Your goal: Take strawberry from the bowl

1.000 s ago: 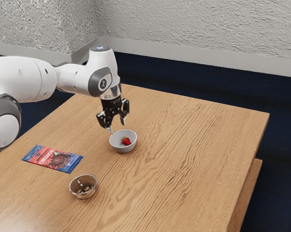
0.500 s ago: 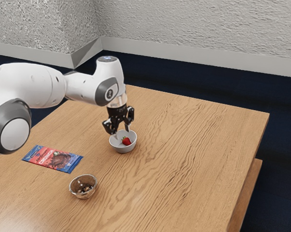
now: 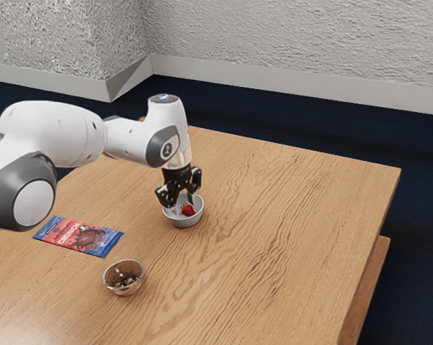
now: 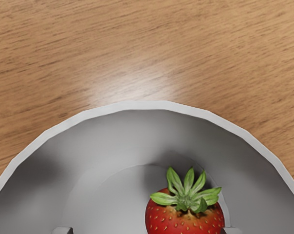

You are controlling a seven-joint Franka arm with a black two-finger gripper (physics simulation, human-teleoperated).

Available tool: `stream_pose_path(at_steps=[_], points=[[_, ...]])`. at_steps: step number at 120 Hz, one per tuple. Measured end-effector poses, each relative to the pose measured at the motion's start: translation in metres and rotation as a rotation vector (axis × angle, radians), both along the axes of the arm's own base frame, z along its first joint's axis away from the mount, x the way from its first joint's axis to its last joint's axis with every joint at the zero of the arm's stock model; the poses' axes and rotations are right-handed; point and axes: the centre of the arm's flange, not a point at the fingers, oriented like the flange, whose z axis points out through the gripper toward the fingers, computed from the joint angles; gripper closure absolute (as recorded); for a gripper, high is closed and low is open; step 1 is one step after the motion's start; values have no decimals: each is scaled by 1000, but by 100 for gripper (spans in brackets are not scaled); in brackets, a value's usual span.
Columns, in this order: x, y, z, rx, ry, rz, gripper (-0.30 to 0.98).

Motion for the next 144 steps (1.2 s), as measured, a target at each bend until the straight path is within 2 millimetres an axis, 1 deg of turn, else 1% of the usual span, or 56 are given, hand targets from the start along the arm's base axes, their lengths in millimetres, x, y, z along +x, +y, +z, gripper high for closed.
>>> stream_pose_path(at_steps=[30, 46, 80, 99, 112, 134, 144], points=[[3, -1, -15, 4, 12, -2, 32], [5, -1, -13, 4, 6, -2, 34], [5, 0, -13, 2, 6, 2, 53], [5, 1, -17, 4, 12, 4, 59], [5, 0, -21, 7, 19, 3, 61], [6, -1, -19, 9, 17, 2, 66], [8, -3, -8, 9, 1, 2, 67]])
